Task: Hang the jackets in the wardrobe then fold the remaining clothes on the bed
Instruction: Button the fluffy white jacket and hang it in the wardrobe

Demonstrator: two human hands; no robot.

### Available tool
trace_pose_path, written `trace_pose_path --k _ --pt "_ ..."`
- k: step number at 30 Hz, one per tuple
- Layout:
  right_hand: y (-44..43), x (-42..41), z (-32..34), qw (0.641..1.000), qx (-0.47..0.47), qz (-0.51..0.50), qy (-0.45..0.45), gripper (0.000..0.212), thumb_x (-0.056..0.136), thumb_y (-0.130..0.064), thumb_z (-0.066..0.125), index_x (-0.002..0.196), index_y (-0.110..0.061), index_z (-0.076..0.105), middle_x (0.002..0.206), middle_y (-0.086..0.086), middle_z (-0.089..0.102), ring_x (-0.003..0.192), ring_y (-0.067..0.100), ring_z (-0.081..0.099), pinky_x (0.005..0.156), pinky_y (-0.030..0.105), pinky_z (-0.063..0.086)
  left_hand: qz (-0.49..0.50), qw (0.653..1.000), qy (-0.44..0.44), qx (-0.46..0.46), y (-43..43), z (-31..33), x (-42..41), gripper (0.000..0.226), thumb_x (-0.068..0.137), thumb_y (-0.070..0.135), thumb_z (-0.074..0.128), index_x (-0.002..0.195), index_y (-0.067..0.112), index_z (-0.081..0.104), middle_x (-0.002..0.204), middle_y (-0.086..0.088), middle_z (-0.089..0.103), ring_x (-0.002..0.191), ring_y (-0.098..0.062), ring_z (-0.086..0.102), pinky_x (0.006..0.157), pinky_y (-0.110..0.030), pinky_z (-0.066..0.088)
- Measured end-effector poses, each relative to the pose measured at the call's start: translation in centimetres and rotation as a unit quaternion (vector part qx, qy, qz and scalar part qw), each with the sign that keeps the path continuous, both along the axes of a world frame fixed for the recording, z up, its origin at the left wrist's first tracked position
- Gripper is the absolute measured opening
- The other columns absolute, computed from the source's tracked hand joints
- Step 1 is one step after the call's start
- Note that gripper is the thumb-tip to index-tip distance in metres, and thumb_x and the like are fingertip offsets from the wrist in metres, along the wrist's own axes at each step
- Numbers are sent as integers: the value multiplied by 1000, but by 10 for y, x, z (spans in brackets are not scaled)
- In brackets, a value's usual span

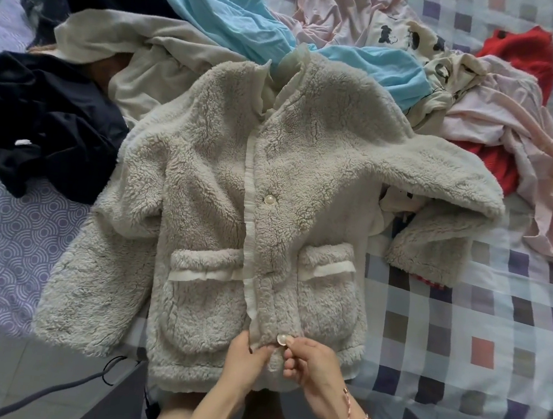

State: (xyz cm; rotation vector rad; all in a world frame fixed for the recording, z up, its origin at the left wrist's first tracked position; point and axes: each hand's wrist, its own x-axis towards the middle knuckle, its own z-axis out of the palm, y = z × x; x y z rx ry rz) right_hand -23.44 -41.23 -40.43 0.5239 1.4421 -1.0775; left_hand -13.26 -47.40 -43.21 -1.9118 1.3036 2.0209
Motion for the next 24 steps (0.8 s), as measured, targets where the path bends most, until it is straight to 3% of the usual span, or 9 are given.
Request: trace_pose_path --k 3,5,6,9,12,17,21,24 --pt "2 0 3 999 10 38 -24 17 90 3 51 74 -1 57 50 2 52 35 7 42 32 17 35 -181 980 -59 -62 -13 3 -3 13 82 4 59 92 12 57 91 -4 65 94 -23 63 76 -24 47" --pt "-1 -7 6 990 36 127 39 18 90 -1 54 72 -4 55 50 1 52 34 7 42 32 16 34 -296 944 -105 -104 -28 11 -7 13 84 12 55 97 15 55 99 -1 63 96 -21 60 81 -30 47" --pt "-3 -13 6 978 54 175 98 19 90 -1 54 72 -4 55 51 1 53 34 7 43 32 17 34 -306 938 -113 -117 -38 16 -9 11 86 12 52 96 17 53 98 0 60 93 -19 58 81 -31 47" --pt "-18 -41 17 937 74 241 243 16 90 -5 53 75 -4 58 59 3 54 42 8 47 38 17 38 -232 956 -101 -150 -75 35 -23 15 92 11 48 105 12 56 100 2 56 94 -14 53 78 -24 41" --pt "-47 -68 30 941 54 219 251 20 91 -4 51 71 -6 54 61 5 53 41 8 47 39 18 38 -144 976 -87 -136 -118 55 -44 18 92 11 47 106 9 59 104 -4 62 100 -20 57 77 -26 41" --pt "-107 -92 55 935 3 231 268 22 88 -3 51 67 -10 55 59 5 53 42 10 44 44 21 38 -17 995 -39 -94 -187 95 -84 18 90 7 47 76 15 55 84 -10 63 82 -26 60 82 -36 49" --pt "-159 -109 72 928 -20 264 260 15 89 -7 55 75 -8 56 63 4 57 45 9 47 42 19 38 43 993 -32 -109 -247 119 -117 28 89 4 43 64 13 52 75 -10 61 67 -22 55 63 -29 41" --pt "-196 -126 79 910 -17 299 285 7 90 -10 54 83 -11 54 76 4 60 57 11 53 50 21 43 62 991 -52 -107 -287 117 -137 18 83 1 43 71 5 56 84 -23 63 62 -23 52 53 -25 37"
